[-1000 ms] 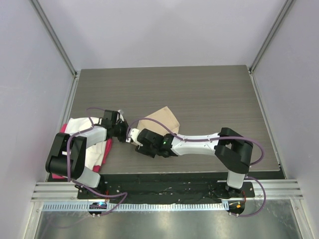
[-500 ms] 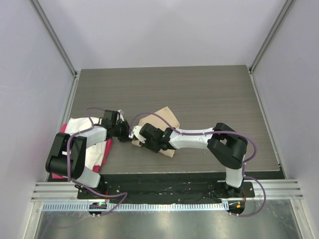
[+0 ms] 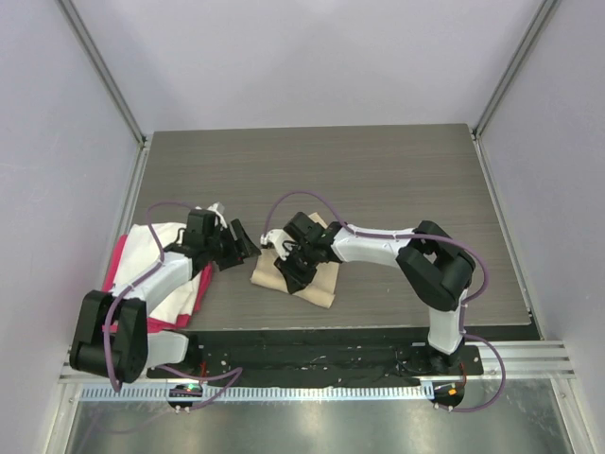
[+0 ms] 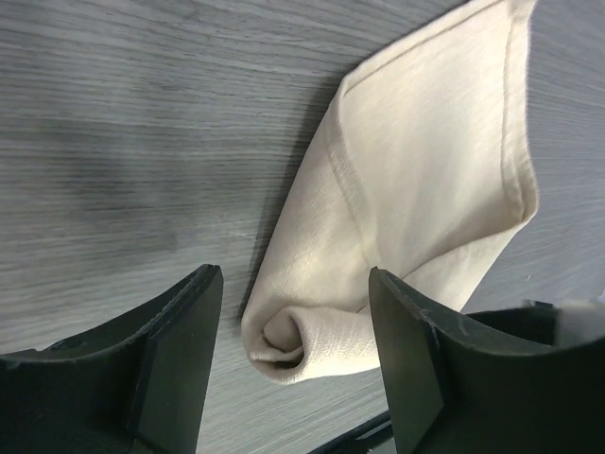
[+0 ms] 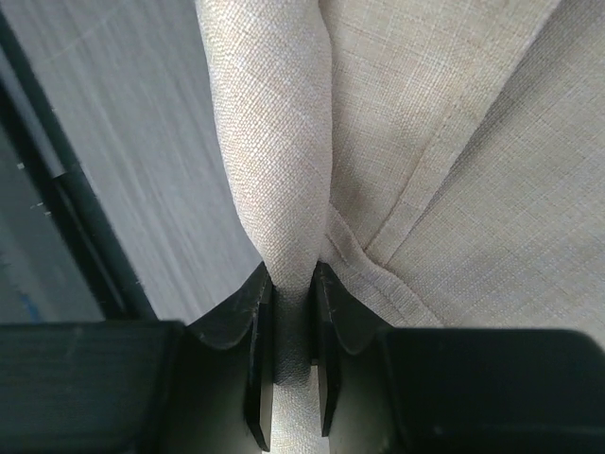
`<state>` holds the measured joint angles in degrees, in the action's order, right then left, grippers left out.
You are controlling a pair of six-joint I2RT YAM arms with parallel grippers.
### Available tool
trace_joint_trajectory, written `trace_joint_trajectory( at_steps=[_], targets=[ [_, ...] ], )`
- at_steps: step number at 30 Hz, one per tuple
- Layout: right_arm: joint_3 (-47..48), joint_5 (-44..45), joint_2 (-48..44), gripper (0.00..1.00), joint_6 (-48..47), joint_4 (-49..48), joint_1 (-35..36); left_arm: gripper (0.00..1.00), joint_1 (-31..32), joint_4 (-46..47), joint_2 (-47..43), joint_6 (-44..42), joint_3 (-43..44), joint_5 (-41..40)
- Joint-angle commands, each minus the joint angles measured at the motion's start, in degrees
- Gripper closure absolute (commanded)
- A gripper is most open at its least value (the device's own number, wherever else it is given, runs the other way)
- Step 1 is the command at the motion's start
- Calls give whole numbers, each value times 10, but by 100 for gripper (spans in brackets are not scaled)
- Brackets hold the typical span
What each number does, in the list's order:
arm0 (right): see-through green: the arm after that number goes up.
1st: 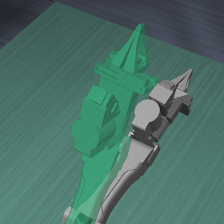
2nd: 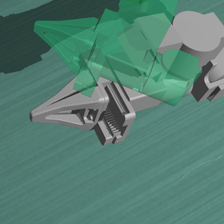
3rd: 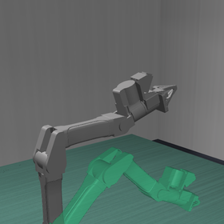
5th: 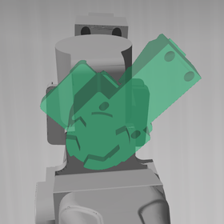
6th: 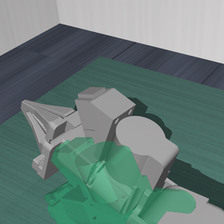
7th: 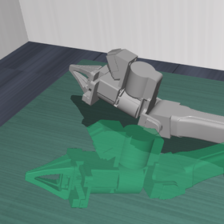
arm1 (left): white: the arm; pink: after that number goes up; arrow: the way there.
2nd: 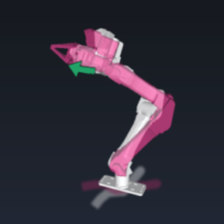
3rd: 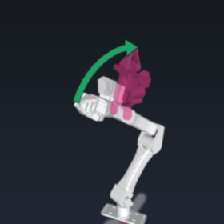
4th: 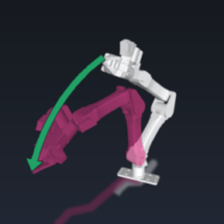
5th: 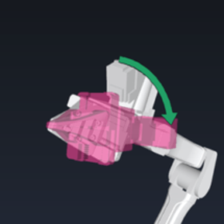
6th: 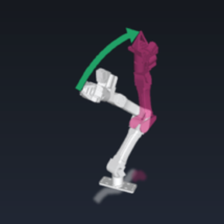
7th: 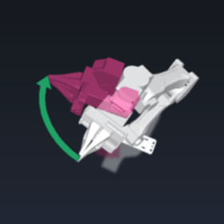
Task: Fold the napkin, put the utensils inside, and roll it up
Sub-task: Roll the napkin at the center of the board.
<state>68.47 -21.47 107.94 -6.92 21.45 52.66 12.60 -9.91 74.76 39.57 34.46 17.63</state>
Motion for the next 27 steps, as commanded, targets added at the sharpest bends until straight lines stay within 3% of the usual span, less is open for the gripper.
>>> trace_joint_trajectory(
  at_steps=[1,12,25,27],
  targets=[
    [15,-109,25,79,22,52,-12,32,-2,14,-51,-10,-34,-15],
    [83,-189,115,79,27,125,-49,37,-1,83,-138,10,-117,28],
    [112,-212,164,79,32,141,-69,53,-1,147,-99,17,-149,47],
    [113,-212,170,79,34,141,-73,60,-1,160,-91,19,-152,56]
  ],
)
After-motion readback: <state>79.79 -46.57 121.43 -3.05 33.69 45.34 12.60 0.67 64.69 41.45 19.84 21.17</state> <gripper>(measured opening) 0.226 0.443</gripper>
